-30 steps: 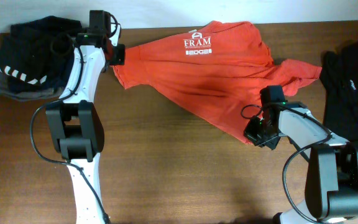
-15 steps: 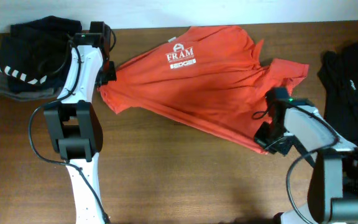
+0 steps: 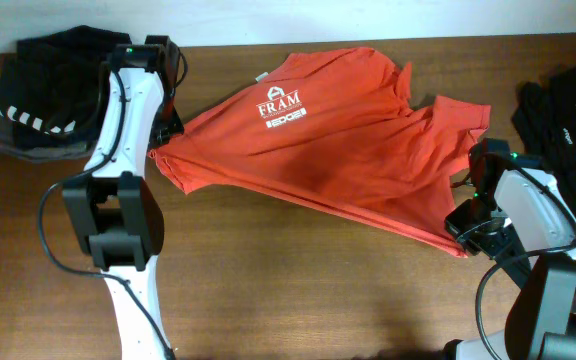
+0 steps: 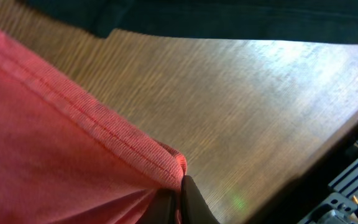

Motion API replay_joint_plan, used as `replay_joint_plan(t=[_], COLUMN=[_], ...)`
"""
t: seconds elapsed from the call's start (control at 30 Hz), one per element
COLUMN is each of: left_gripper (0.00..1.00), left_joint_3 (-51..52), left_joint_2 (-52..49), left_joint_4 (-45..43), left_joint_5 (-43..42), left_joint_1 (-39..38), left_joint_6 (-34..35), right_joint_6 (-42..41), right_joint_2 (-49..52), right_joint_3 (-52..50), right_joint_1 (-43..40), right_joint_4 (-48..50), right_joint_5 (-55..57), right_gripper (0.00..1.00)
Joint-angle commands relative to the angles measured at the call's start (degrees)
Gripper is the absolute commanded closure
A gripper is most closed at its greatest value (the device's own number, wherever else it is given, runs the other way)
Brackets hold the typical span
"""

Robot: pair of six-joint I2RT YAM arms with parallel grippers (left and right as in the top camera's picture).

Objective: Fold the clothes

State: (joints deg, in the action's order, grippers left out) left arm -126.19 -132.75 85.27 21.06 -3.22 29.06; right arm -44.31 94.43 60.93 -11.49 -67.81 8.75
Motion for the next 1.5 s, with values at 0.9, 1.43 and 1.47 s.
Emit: replay_joint_plan(t=[0.9, 1.43, 1.47], left_gripper=[0.01, 0.08, 0.09], left_joint_3=[-1.2, -2.5, -2.5], left_joint_2=[7.6, 7.6, 7.5], left_joint_4=[9.1, -33.6, -35.1], left_joint_5=[7.5, -29.4, -30.1], left_joint_1=[-5.6, -6.0, -6.0], left_joint_6=[-1.6, -29.4, -29.4], right_joint_6=[-0.5, 21.4, 21.4], right_joint_2=[-1.1, -1.1, -1.1], right_joint_3=[9.1, 10.4, 10.4], right_joint_1=[-2.6, -2.4, -2.4], right_joint_4=[2.4, 27.3, 28.3], right_joint_5=[17.2, -12.7, -12.9], right_gripper=[0.01, 0.01, 0.01])
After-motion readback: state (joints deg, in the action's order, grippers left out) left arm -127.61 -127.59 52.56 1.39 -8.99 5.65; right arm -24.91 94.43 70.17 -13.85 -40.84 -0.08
